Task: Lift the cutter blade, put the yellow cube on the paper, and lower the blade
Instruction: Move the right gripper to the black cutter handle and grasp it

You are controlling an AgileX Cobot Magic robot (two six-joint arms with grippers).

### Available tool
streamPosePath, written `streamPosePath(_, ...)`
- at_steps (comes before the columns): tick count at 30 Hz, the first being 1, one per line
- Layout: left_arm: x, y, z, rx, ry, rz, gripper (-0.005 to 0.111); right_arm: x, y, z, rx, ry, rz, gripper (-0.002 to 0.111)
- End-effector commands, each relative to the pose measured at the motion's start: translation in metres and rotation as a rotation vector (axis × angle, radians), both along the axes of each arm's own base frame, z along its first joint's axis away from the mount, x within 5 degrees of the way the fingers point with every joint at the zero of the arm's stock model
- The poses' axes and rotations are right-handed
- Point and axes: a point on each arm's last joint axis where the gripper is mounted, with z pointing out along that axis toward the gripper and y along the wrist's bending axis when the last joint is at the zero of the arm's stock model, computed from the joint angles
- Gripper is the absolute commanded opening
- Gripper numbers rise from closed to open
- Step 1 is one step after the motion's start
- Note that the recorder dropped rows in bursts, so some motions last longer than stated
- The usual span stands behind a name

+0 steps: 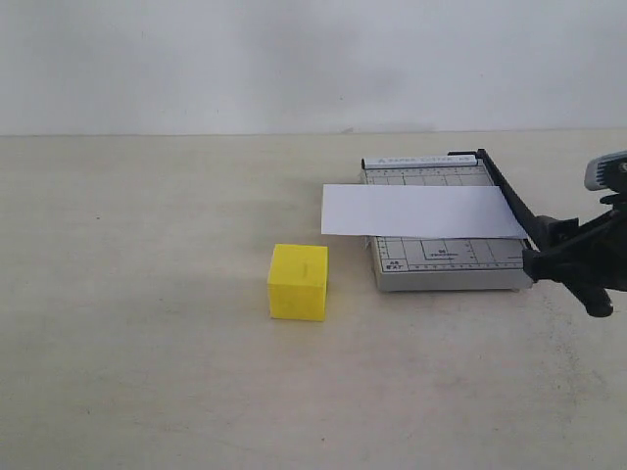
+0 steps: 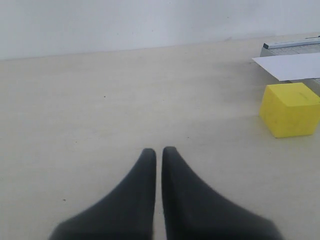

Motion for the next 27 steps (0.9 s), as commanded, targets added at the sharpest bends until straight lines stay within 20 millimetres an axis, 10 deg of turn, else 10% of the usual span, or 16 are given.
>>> streamPosePath(1,0.0,0.0,0.002,-0.013,-0.011,0.005,0.004,-0.005,0.0,-0.004,-0.007,0.013,0.017,0.068)
streamPosePath(9,0.0,0.0,0.002,-0.013,-0.011,0.005,0.004,-0.025,-0.007,-0.014,0.008,-0.054,-0.018,0.068)
streamPosePath(23,0.0,0.0,0.002,-0.013,-0.011,0.005,0.004,-0.004,-0.004,-0.044,-0.028,0.032,-0.027,0.068)
streamPosePath(27,0.0,0.0,0.002,-0.013,-0.011,0.005,0.004,-0.005,-0.004,-0.046,-0.023,0.051,-0.032,0.046)
